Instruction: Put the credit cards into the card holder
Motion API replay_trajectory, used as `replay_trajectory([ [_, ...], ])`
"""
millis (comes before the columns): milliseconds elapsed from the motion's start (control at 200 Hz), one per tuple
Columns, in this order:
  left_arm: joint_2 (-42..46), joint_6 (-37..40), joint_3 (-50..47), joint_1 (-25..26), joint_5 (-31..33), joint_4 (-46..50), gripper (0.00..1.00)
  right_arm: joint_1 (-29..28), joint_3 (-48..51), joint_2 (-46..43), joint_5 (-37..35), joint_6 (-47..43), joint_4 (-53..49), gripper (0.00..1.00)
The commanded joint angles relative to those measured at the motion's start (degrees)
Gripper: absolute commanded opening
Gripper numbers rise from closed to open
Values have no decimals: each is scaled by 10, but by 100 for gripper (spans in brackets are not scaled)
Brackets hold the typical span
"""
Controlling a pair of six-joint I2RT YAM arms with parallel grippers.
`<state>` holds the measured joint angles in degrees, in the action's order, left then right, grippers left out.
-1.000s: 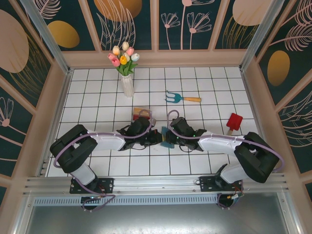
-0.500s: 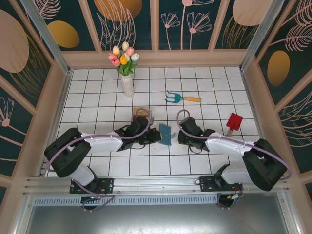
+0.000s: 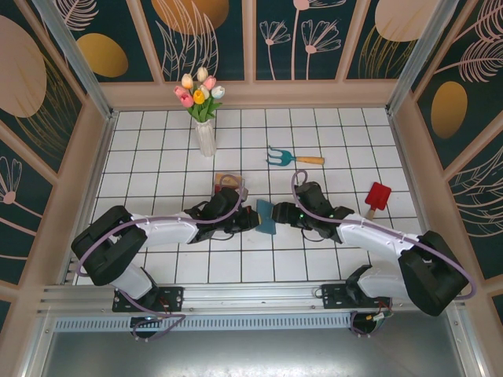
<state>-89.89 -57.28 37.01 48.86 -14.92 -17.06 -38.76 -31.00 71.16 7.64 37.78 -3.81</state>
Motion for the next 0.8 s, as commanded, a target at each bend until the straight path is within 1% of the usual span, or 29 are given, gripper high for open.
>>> replay_trajectory([
  [0,-3,9,4,-3,0,3,1,-3,-21,34,18,-17,15,66],
  [50,-3,11,4,-3,0,4,1,-3,-26,53,15,-21,11,64],
  [90,-3,11,5,-3,1,5,1,-3,-29,66,12,-22,10,60],
  [125,-4,11,5,-3,1,5,1,-4,-29,74,8,-21,11,52],
  [165,-4,11,6,-3,1,6,2,-4,-29,79,3,-21,12,45],
  [170,-4,11,6,-3,1,6,2,-4,-29,79,3,-21,12,43],
  [225,-4,12,7,-3,2,10,2,-3,-28,76,-8,-22,10,32],
  [260,-2,15,6,-3,5,14,4,-3,-27,70,-18,-22,6,26],
  [310,2,20,5,-3,14,23,8,-2,-24,55,-27,-25,2,20],
  [365,7,27,3,-3,29,37,19,-2,-18,34,-25,-33,3,15],
  [435,14,33,0,-3,48,56,32,0,-10,7,-1,-56,11,9],
  [490,20,35,-4,-3,56,64,42,-1,-5,-14,14,-71,14,6],
  [611,33,39,-5,-3,66,70,53,0,2,-51,54,-96,21,6],
  [796,40,52,11,-3,60,68,61,1,-5,-71,98,-109,29,8],
])
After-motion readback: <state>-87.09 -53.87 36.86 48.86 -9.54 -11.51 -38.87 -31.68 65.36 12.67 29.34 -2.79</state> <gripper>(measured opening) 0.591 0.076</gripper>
